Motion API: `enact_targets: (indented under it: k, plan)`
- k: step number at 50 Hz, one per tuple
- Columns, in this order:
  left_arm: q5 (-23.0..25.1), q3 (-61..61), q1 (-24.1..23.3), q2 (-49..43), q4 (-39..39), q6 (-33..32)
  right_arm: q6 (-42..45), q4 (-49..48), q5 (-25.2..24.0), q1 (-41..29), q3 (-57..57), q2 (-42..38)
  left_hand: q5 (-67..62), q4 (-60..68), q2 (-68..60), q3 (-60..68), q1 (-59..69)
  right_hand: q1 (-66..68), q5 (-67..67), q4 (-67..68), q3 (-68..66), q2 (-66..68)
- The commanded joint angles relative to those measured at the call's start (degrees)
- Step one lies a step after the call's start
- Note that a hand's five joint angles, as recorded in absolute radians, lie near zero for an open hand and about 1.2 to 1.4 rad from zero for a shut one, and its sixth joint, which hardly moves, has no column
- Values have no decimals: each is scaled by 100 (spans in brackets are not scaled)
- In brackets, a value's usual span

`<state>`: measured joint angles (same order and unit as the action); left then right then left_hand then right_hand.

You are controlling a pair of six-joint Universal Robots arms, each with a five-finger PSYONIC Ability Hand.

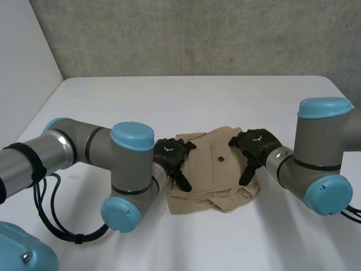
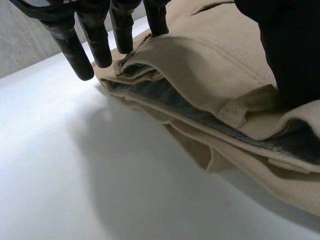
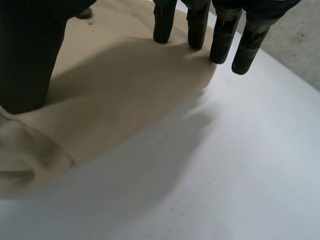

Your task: Fold the shorts.

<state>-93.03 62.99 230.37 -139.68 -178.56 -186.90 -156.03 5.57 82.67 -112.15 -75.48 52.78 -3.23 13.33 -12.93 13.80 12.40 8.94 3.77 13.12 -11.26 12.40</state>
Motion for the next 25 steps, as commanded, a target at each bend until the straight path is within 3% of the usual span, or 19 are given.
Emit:
enact_targets:
  k: [1,9,15,21,25]
  plan:
    - [-4,20,-141,467,-12,-75,29,-4,13,-9,7,548,33,-42,3,-90,50,106,-377,-312,126,-240]
    - [-22,362,-89,2048,40,-4,-531,-345,257,53,-1,2006,134,-143,104,-191,-50,106,-377,-312,126,-240]
    - [-110,741,631,3639,180,57,-1122,-566,908,62,-98,2939,66,-76,36,-123,17,106,-377,-312,126,-240]
    - [-189,724,1369,4448,1399,320,-1149,-50,1199,70,-46,3317,284,-293,254,-341,-201,106,-377,-312,126,-240]
    - [-171,732,1564,4572,1815,531,-1149,399,1173,70,60,3318,302,-311,272,-359,-219,106,-377,-312,126,-240]
